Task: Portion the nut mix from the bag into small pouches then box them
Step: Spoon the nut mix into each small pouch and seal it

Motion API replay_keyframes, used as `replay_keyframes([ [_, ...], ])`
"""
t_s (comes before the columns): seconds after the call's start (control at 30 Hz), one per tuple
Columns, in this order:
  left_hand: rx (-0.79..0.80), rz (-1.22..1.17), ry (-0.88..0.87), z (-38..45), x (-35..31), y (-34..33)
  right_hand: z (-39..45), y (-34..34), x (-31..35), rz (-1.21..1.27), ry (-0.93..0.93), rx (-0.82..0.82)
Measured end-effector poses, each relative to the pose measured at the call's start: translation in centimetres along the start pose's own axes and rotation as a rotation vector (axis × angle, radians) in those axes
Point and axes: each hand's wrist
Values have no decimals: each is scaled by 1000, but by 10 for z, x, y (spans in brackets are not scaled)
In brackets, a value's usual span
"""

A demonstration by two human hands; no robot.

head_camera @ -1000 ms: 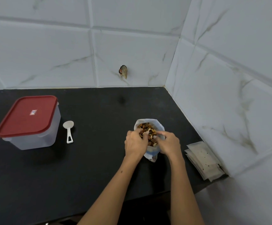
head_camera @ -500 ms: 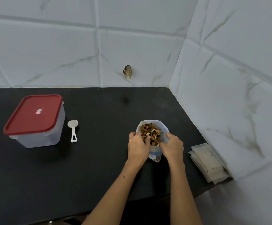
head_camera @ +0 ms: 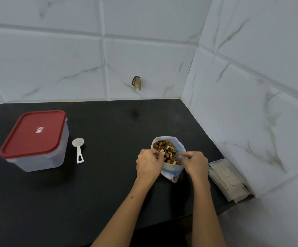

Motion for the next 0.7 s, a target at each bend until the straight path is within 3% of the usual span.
replay_keyframes([
  [0.13, -60, -244, -12, 5, -1, 24, -5, 5, 11, 111, 89, -115],
  [0.33, -314, -633, 219, 22, 27, 75, -20, -15, 58, 368, 283, -238],
  [0.5, -408, -803, 432, 24, 66, 105, -26, -85, 89, 570, 292, 28],
  [0.7, -310, -784, 542, 19, 107, 128, -50, -187, 106, 467, 147, 418],
])
Point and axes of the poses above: each hand's wrist, its own z-axis towards the middle knuckle, its own y-axis out of the back of the hand, x = y × z, and after that the axes turned 13 degrees about z, right-handed
